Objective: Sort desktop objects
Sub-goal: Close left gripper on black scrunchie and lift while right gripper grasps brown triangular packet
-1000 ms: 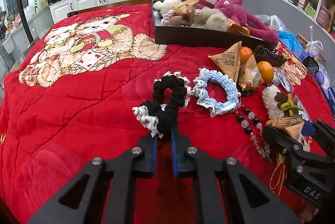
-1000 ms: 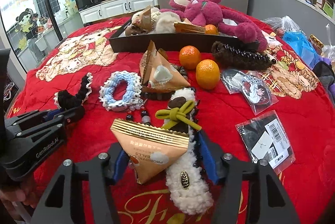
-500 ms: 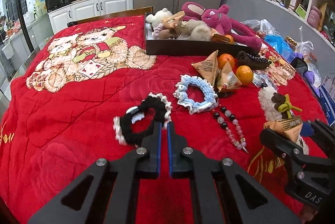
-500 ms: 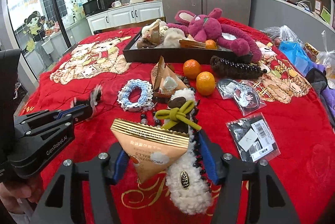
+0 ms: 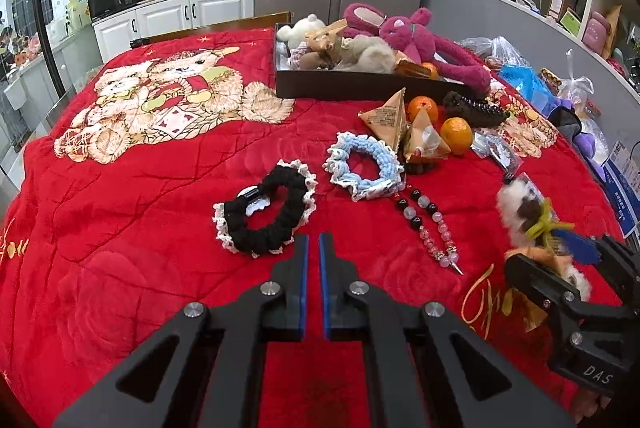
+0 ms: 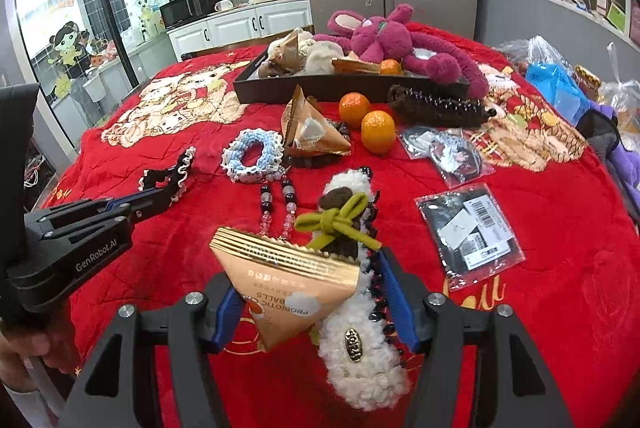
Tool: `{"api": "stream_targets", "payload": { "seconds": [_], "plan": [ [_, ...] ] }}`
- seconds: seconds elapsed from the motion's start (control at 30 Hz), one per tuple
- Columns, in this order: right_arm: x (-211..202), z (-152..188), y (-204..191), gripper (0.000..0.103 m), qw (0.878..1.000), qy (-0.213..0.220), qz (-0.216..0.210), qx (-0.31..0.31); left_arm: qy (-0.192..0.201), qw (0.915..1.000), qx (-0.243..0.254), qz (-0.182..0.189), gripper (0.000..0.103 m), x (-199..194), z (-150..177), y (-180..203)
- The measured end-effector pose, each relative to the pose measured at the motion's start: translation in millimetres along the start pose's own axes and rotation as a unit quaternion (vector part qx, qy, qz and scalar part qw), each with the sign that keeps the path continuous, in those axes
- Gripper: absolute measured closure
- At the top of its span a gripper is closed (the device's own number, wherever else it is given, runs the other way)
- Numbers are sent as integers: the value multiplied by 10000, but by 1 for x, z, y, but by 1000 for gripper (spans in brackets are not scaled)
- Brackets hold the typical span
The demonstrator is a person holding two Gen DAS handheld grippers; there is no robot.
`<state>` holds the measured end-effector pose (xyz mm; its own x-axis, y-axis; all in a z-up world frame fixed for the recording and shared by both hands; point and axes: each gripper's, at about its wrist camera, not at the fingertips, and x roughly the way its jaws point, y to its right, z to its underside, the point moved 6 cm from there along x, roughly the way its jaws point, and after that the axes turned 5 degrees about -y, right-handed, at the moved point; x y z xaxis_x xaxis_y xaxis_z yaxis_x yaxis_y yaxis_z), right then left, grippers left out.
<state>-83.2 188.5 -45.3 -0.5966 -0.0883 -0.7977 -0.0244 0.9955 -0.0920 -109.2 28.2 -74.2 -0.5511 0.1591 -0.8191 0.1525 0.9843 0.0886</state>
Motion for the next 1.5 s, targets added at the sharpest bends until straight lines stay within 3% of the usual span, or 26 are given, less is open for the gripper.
{"api": "stream_targets", "payload": {
  "seconds": [0.37,0.77,1.07,1.13,1.2,1.5],
  "plan": [
    [0,11,-2,32,9999,23,-40,-106,-146,9999,13,-1,98,4,10,-3],
    [-16,21,-18,32,9979,94,-609,-192,-180,9998,-45,-39,98,4,14,-9],
    [7,31,-18,33,9980,-252,-564,-144,-188,9997,-82,129,98,8,13,-10],
    [13,32,-18,39,9980,-296,-531,-154,-189,9997,-76,129,98,8,13,-11],
    [20,33,-19,55,9983,-351,-427,-198,-207,9996,-116,169,98,10,13,-13],
    [19,30,-16,63,9983,-317,-442,-224,-217,9990,-185,341,98,12,10,-16]
  ]
}}
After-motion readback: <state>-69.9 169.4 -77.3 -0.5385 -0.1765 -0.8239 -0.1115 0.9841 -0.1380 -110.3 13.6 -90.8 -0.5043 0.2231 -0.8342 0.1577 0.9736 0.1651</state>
